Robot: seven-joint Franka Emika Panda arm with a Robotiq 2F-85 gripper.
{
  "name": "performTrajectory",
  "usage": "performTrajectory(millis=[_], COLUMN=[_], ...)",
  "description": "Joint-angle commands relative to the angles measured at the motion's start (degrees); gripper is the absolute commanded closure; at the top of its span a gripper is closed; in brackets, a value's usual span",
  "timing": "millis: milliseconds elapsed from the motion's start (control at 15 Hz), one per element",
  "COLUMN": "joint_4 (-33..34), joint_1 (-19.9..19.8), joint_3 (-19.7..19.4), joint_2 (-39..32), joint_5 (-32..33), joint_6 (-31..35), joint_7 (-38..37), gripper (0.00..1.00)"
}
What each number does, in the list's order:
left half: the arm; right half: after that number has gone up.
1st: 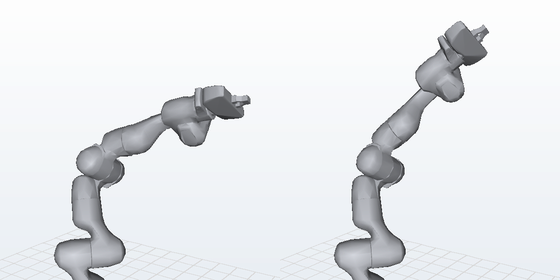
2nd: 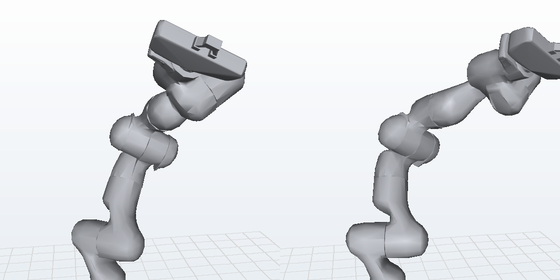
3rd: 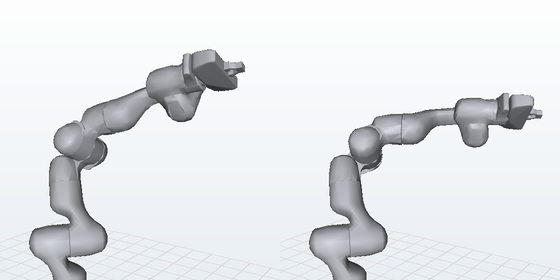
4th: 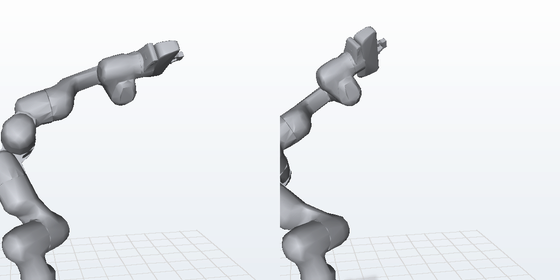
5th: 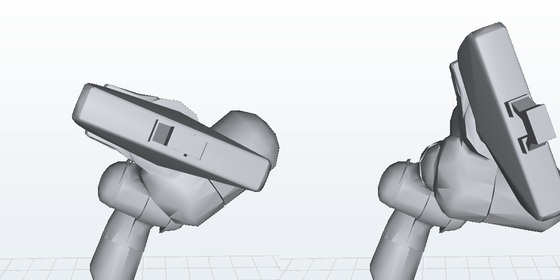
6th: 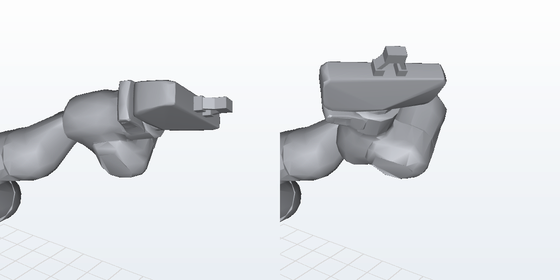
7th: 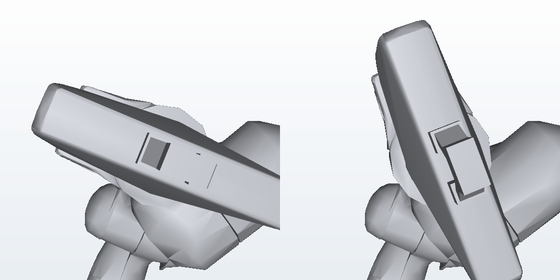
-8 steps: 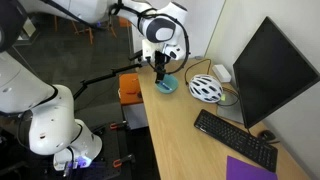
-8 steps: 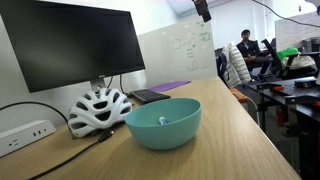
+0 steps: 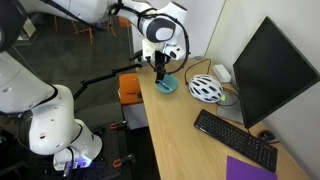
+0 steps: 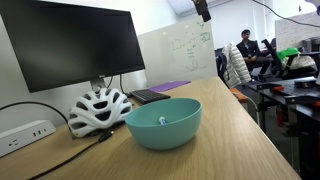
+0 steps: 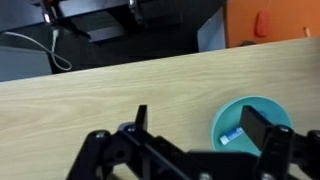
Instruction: Get the marker from the blue bowl and put it on the table
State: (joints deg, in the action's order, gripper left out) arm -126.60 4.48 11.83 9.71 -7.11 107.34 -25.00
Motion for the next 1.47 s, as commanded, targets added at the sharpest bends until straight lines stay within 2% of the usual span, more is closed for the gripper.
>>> performTrajectory(millis=[0,333,600,933,1133,1400], joint_4=[-1.7,-1.8,-1.5,1.1,4.3,10.0], joint_1=[0.3,1.4,4.7,10.1,13.0,15.7], joint_3=[0.4,2.0,1.6,-0.6,-1.7,-2.8], joint_2=[0.3,-6.8,-13.0,-20.4,-25.2,-31.8], joint_5=[3.3,6.0,12.7,20.8,21.9,20.0], joint_6=[7.5,18.3,25.2,27.5,27.5,27.3], joint_7=[-8.6,-28.4,-47.3,-71.6,-79.1,-79.9], gripper=[0.00,0.00,0.00,0.00,0.00,0.00])
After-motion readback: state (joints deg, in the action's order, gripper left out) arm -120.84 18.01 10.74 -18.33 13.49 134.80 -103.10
